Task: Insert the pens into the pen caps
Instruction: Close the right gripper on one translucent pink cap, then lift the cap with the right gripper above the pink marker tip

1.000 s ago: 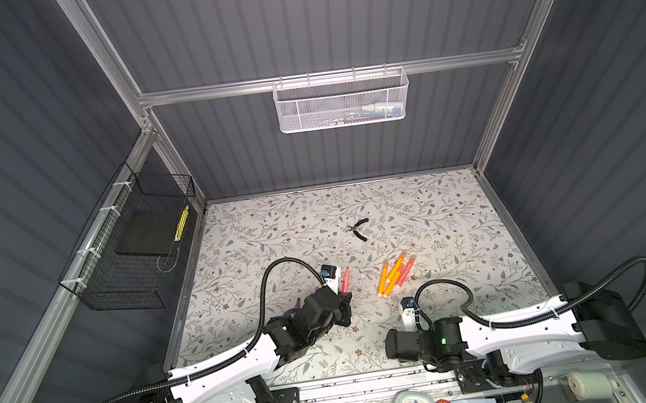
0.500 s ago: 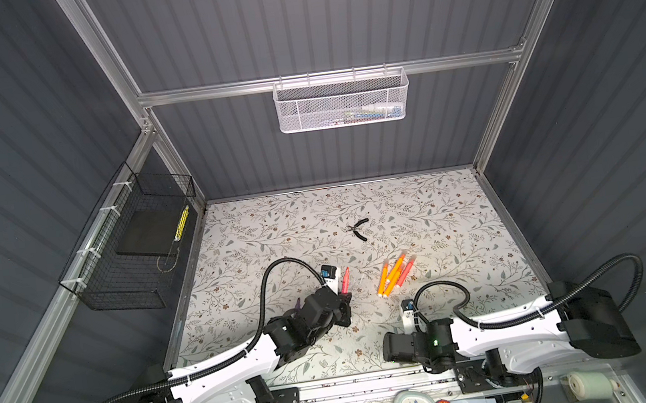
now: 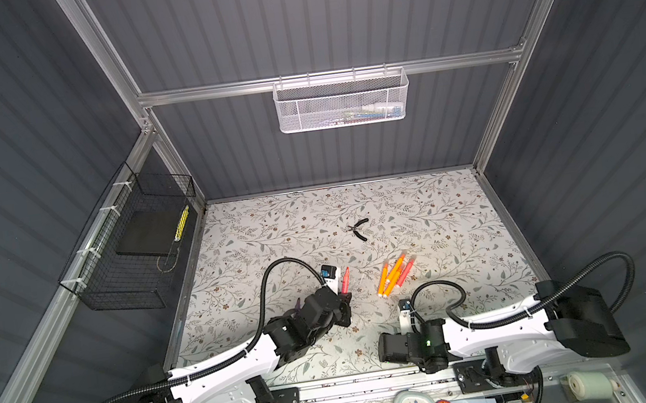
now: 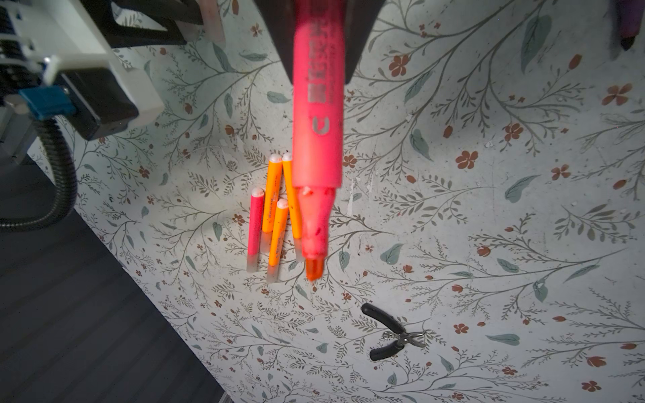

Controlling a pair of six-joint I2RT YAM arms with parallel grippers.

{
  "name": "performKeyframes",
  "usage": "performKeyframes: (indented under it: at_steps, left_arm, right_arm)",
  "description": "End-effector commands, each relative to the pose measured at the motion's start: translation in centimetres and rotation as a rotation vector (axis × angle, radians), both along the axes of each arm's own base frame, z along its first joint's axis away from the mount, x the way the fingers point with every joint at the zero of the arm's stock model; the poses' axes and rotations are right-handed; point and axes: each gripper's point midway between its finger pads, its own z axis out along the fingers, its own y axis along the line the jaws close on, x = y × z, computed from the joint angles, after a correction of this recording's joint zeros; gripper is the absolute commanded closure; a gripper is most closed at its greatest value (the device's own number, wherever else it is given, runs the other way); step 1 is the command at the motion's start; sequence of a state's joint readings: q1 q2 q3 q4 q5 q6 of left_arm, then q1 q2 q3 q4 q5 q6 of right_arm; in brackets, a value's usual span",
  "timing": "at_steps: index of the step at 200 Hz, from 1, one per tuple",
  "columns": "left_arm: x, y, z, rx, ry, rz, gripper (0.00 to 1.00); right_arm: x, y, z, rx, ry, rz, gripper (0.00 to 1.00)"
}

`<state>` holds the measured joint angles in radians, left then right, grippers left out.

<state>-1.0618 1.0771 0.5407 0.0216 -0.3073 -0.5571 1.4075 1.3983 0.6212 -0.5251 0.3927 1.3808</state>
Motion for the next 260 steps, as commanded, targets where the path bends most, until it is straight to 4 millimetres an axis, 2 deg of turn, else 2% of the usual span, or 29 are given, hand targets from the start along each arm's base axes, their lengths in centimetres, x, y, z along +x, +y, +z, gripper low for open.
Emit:
performKeyframes:
  at_steps: [1,35,100,128,156,172,229,260]
  left_arm:
    - [-0.3,0.4,-0.1,0.003,-0.002,0.006,1.0]
    - [-0.4,0.4,-0.1,-0.001,-0.001,0.003,1.0]
    - [-0.8,0.3,0.3,-0.02,-0.005,-0.013,1.0]
    - [-1.2,-0.1,0.4,-0.036,-0.003,-0.041,1.0]
    - [-2.0,-0.8,0.8,-0.073,-0.008,-0.083,1.0]
    - [-2.5,-1.2,0.9,-0.104,-0.006,-0.107,1.0]
    - [-5.7,-4.8,1.3,-0.187,-0.007,-0.267,1.0]
    - [-7.4,-7.7,1.3,-0.167,-0.006,-0.357,1.0]
  right_arm:
    - [0.2,-0.4,-0.3,-0.016,-0.019,-0.013,0.66]
    - [0.5,-1.0,-0.6,-0.028,-0.025,-0.032,0.67]
    - [0.2,-1.9,-0.9,-0.035,-0.015,-0.052,0.88]
    - [1.2,-2.5,0.4,-0.004,-0.078,-0.08,0.9]
    - [3.7,-4.3,4.0,0.071,-0.186,-0.135,0.95]
    - [5.5,-5.4,6.5,0.182,-0.244,-0.183,0.98]
    - [9.8,-6.3,16.9,0.623,-0.595,-0.209,0.97]
    - [11.0,-5.9,20.1,0.724,-0.672,-0.185,0.97]
